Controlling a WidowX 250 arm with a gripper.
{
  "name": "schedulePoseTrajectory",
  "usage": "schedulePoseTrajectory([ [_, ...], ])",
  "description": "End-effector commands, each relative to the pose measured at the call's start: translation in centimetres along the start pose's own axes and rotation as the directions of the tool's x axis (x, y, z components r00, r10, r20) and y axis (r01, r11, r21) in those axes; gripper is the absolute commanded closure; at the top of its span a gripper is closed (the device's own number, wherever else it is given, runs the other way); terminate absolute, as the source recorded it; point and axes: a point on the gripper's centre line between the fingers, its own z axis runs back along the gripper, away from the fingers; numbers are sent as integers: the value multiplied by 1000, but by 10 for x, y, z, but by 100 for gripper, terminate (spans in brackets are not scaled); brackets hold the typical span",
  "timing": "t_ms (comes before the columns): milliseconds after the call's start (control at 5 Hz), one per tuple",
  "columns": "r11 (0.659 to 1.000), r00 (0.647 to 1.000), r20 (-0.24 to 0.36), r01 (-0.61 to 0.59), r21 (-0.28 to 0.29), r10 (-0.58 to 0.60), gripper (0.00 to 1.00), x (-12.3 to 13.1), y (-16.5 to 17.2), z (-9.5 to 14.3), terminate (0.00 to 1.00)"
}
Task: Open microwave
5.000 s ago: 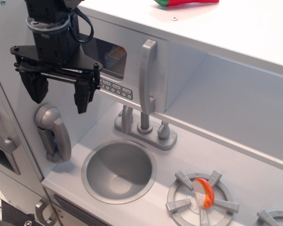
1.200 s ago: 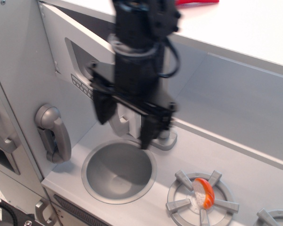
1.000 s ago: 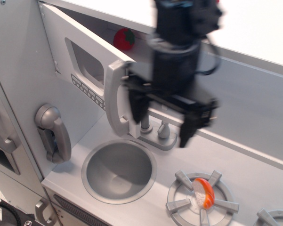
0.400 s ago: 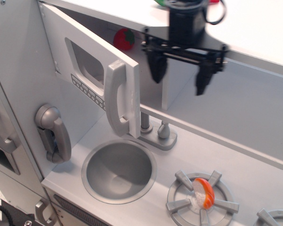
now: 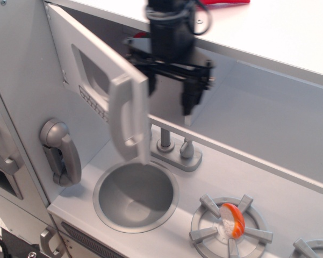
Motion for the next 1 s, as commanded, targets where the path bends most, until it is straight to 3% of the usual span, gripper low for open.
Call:
schedulePoseTrajectory([
  [0,999,999,49,20,34,-22,0,-35,44,28,0],
  [400,995,992,92,83,61,-89,0,-66,92,43,0],
  [600,998,995,70,69,5,-69,0,-66,90,57,0],
  [800,999,995,86,47,-22,-45,0,-58,76,80,0],
])
